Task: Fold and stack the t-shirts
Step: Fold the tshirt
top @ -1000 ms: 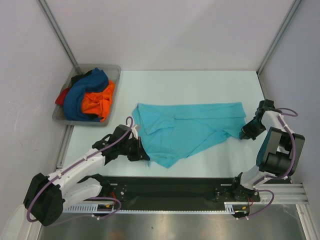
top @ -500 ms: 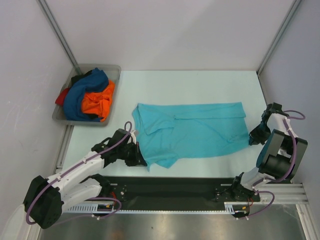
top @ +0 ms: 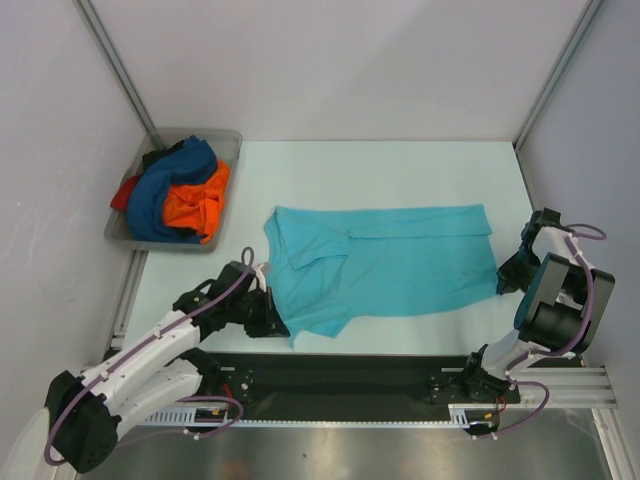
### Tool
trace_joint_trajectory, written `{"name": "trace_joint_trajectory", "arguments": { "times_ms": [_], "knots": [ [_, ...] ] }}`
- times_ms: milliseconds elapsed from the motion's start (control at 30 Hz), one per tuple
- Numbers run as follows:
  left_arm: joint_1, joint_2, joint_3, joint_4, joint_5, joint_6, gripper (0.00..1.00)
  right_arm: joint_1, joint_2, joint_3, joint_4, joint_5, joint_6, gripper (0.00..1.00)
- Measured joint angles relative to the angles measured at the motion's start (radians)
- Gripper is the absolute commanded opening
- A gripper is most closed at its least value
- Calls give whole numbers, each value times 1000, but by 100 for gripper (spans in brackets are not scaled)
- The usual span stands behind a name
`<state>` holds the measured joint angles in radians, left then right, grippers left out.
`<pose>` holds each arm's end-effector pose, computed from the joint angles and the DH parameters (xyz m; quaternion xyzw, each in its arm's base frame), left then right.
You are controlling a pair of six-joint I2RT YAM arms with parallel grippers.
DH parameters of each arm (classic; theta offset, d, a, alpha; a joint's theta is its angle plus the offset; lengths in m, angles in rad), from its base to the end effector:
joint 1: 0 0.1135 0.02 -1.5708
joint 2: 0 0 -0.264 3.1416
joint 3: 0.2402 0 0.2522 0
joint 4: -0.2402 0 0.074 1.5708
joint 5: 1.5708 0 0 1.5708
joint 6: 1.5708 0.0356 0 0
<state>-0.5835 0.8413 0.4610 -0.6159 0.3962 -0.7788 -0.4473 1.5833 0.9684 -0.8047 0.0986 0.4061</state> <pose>0.1191 -0.0951 0.1854 -0.0362 0.9412 -0.3216 0.0970 0.2460 -0.1219 0.1770 0.4156 0.9051 -0.0507 0.0744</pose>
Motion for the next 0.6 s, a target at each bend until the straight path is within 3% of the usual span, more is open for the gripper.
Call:
{"name": "trace_joint_trajectory", "arguments": {
  "times_ms": [167,333,600],
  "knots": [
    [0,122,78,15,2,-3,0,0,1,57,-4,-42,8,2],
    [10,372,292,49,-11,20,0,15,59,145,22,-116,23,2],
    [151,560,546,52,-45,84,0,79,205,296,24,-160,10,4]
  ]
}}
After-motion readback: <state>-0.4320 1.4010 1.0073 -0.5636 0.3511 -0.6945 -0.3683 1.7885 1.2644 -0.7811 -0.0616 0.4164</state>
